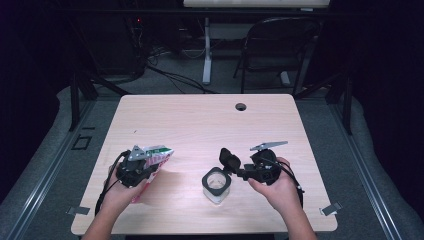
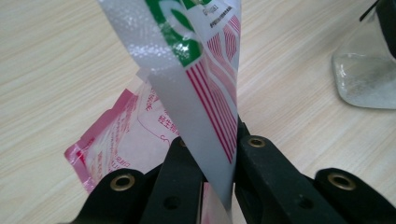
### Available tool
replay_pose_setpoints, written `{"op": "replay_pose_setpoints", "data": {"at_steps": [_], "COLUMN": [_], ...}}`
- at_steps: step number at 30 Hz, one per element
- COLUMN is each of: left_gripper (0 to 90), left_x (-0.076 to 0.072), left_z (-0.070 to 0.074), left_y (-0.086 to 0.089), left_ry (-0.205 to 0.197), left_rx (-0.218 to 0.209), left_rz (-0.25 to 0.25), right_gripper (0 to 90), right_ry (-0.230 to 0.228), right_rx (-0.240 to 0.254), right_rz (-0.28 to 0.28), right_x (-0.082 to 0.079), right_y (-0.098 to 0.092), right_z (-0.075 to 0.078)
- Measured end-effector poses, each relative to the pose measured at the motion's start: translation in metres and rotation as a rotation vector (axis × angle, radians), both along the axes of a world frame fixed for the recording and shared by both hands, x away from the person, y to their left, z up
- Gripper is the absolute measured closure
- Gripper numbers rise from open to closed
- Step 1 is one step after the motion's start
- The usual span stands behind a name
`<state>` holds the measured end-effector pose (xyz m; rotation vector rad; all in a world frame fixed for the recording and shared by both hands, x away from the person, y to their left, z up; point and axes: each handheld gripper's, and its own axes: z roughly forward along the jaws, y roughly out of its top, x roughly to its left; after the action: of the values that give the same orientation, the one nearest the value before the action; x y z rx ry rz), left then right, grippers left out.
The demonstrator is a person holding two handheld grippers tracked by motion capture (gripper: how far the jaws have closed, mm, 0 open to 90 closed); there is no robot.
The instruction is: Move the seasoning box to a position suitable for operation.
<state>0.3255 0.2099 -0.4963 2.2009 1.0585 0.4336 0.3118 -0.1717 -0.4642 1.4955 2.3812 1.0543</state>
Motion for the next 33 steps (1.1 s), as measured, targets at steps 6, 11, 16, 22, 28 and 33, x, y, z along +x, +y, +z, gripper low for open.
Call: {"op": "replay_pose_setpoints", "data": {"at_steps": [6,11,16,22,28,33], "left_gripper": [90.0,90.0,90.0,90.0,90.0,90.0], "left_x": [-0.001,-0.001,-0.002,-0.004,-0.006,-0.009], "left_z": [0.002,0.005,0.010,0.018,0.026,0.035], "left_y": [0.002,0.003,0.006,0.014,0.019,0.027], "left_ry": [-0.003,-0.010,-0.025,-0.042,-0.062,-0.089], "left_rx": [-0.005,0.005,0.010,0.007,-0.002,-0.014], "left_rz": [0.011,0.012,0.024,0.040,0.051,0.071], "right_gripper": [60.5,60.5,60.5,60.4,60.5,60.4], "right_ry": [-0.002,0.000,-0.002,0.000,0.000,0.000], "right_rx": [0.001,-0.001,0.000,-0.001,-0.001,-0.005], "right_rz": [0.002,0.000,0.001,0.000,-0.001,0.000], "right_x": [0.000,0.000,0.000,0.000,0.000,0.000], "right_y": [-0.001,0.000,-0.001,0.000,0.000,-0.001], "right_z": [0.000,0.000,0.000,0.000,0.000,0.000]}}
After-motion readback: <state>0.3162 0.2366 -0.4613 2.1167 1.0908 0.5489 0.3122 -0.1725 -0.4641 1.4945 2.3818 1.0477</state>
